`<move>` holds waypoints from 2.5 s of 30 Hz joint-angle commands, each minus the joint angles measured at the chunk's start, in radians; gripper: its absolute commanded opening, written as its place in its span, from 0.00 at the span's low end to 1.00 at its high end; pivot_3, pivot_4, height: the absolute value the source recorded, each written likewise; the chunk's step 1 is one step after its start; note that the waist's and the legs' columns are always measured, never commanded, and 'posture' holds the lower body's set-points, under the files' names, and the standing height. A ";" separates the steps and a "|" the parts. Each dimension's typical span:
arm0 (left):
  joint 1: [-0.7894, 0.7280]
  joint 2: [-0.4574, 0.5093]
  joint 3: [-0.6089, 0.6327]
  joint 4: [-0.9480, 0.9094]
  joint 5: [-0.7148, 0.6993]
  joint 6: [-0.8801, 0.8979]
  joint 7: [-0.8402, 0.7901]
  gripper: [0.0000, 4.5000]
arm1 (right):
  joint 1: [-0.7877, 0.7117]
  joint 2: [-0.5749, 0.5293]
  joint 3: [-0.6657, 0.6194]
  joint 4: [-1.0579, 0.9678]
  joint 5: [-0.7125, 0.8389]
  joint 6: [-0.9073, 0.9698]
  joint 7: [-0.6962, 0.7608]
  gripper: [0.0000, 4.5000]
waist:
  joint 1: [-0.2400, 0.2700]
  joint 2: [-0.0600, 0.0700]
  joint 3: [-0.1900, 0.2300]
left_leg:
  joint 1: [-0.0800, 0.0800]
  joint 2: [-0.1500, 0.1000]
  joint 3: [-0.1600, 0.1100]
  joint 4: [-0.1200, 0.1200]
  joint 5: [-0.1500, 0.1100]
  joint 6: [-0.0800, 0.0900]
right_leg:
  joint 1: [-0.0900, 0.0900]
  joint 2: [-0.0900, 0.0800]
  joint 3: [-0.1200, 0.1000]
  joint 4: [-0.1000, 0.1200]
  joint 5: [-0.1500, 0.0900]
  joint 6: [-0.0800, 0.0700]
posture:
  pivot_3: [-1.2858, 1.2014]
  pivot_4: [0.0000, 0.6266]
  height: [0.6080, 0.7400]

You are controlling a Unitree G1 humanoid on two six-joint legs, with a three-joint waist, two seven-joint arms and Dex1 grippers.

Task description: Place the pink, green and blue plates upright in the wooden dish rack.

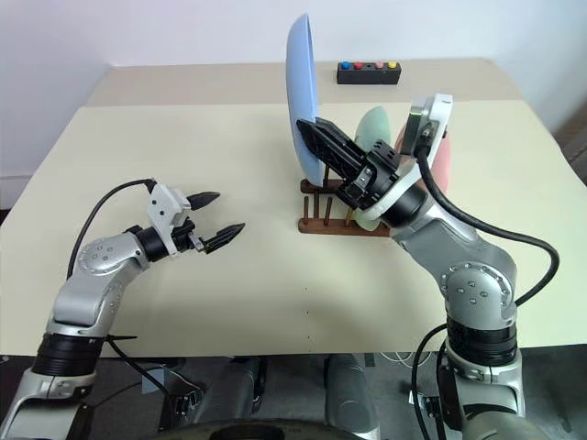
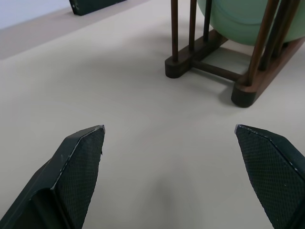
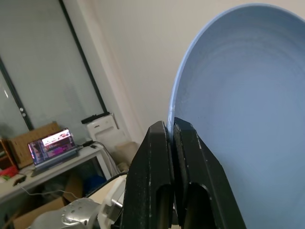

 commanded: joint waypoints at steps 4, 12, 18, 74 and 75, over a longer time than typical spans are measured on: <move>0.007 0.014 0.025 -0.055 -0.018 0.011 0.006 1.00 | 0.014 0.016 -0.031 0.016 0.060 0.015 -0.026 0.00 | 0.000 0.000 0.000 | 0.000 0.000 0.000 0.000 0.000 0.000 | 0.000 0.000 0.000 0.000 0.000 0.000 | 0.52 0.24 1.00; 0.009 0.011 0.021 -0.061 -0.014 0.016 0.013 1.00 | 0.033 0.017 -0.030 0.033 0.057 0.027 -0.038 0.00 | 0.000 0.000 0.000 | 0.000 0.000 0.000 0.000 0.000 0.000 | 0.000 0.000 0.000 0.000 0.000 0.000 | 0.52 0.24 1.00; 0.003 0.008 0.015 -0.056 -0.012 0.014 0.015 1.00 | 0.045 0.024 -0.038 0.038 0.068 0.022 -0.047 0.22 | 0.000 0.000 0.000 | 0.000 0.000 0.000 0.000 0.000 0.000 | 0.000 0.000 0.000 0.000 0.000 0.000 | 0.52 0.24 1.00; 0.025 -0.125 0.010 0.212 0.106 -0.208 0.182 1.00 | 0.508 -0.135 -0.426 0.512 -0.657 -0.490 0.478 1.00 | 0.001 -0.001 -0.001 | 0.002 0.000 0.002 0.000 0.000 0.001 | 0.002 0.000 0.001 -0.002 0.000 0.000 | 0.52 0.24 1.00; 0.034 -0.122 0.015 0.210 0.104 -0.212 0.184 1.00 | 0.496 -0.136 -0.423 0.542 -0.665 -0.506 0.484 1.00 | 0.001 -0.001 -0.001 | 0.002 0.000 0.002 0.000 0.000 0.001 | 0.002 0.000 0.001 -0.002 0.000 0.000 | 0.52 0.24 1.00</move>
